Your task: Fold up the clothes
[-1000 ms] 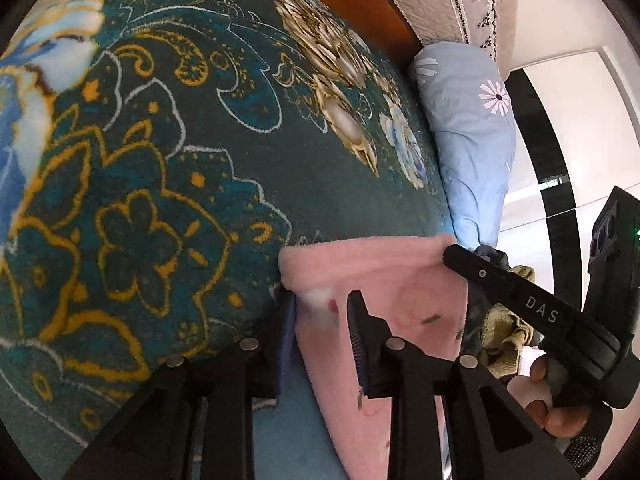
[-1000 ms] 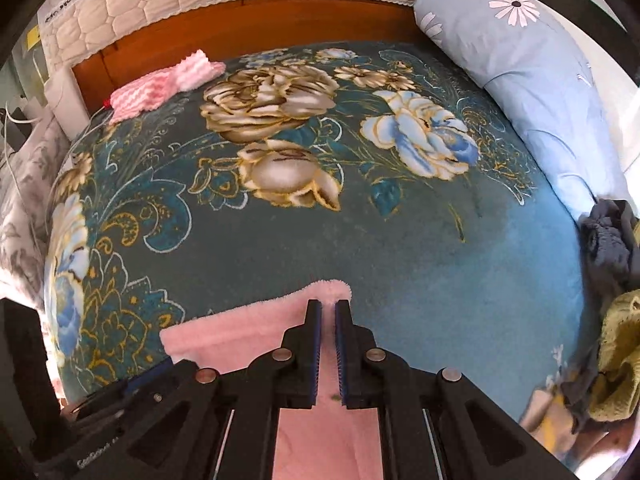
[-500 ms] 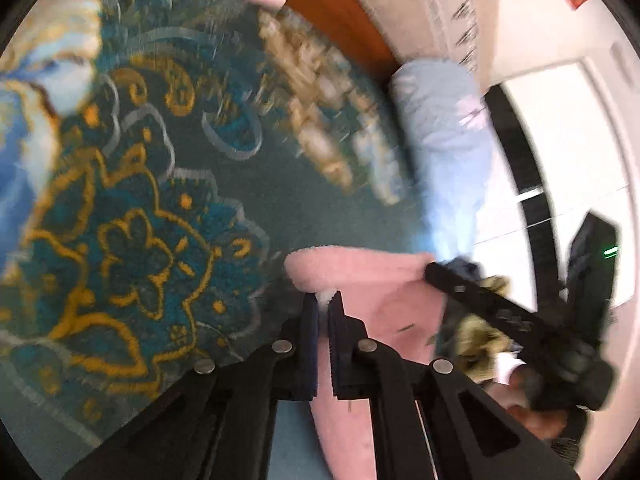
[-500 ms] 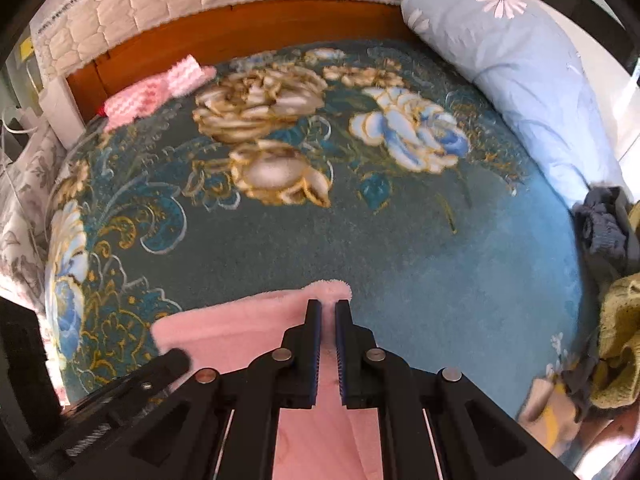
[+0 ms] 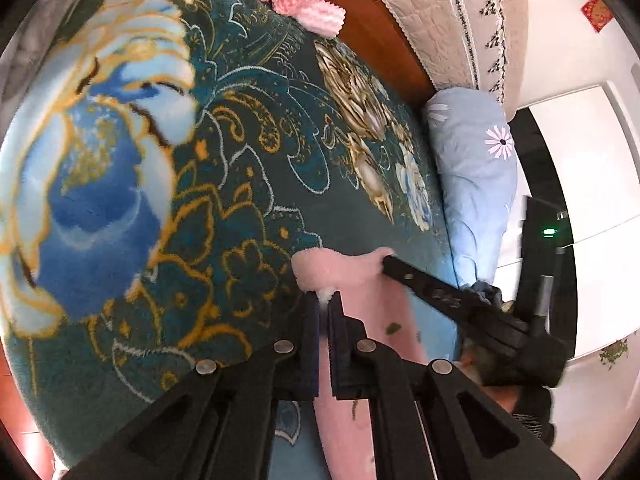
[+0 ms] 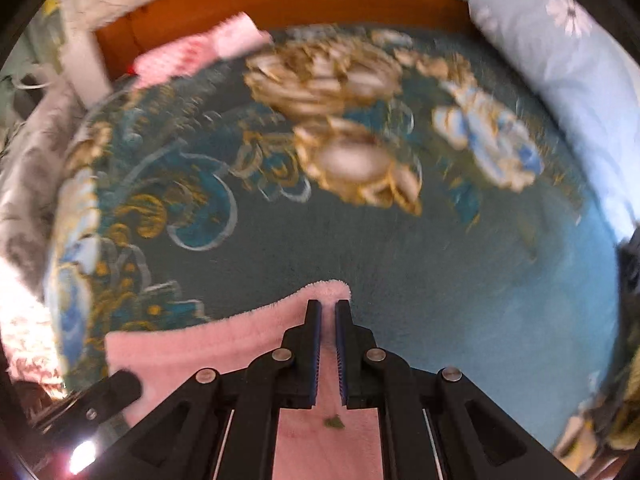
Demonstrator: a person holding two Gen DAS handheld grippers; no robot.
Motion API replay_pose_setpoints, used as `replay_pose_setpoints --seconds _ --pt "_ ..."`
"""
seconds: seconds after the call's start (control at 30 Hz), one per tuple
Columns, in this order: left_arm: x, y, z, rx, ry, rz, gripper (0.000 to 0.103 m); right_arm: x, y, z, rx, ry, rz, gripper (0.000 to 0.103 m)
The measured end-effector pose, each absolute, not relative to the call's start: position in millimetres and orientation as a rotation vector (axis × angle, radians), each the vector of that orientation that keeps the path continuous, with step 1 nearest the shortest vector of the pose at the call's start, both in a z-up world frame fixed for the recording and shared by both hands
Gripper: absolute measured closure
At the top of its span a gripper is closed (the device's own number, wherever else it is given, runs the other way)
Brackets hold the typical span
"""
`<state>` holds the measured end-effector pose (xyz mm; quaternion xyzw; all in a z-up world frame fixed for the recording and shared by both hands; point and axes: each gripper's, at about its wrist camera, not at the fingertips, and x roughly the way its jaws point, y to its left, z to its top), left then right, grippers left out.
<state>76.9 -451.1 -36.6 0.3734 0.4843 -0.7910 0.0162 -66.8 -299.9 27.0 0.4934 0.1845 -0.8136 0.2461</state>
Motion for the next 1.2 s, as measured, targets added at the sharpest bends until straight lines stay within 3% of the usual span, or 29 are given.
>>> replay_pose_setpoints --seconds 0.33,0.4,0.47,0.6,0.67,0.87,1.03,1.13,1.2 --pt "76 -455 -32 1.172 1.458 -2.467 0.099 -77 -290 1 1.455 0.441 -2.218 0.087" --pt "77 -456 -26 1.154 1.429 -2.494 0.090 -71 -280 11 1.450 0.439 -2.247 0.086" --pt "80 -455 -17 1.128 1.352 -2.524 0.071 -64 -261 23 1.442 0.438 -2.273 0.086" --pt "88 -452 3 1.034 1.275 -2.626 0.064 -48 -222 48 1.424 0.436 -2.326 0.085" --pt "91 -444 13 0.984 1.222 -2.689 0.054 -39 -195 62 1.415 0.449 -2.366 0.084" --pt "83 -415 22 0.990 1.179 -2.812 0.052 -19 -72 134 1.345 0.374 -2.598 0.076" --pt "72 -391 16 1.066 1.207 -2.847 0.052 -15 56 181 1.262 0.085 -2.941 0.059" --pt "66 -376 12 1.112 1.207 -2.859 0.052 -22 114 176 1.305 -0.126 -3.060 0.048" --pt "62 -369 10 1.137 1.207 -2.866 0.052 -26 128 163 1.331 -0.238 -3.044 0.047"
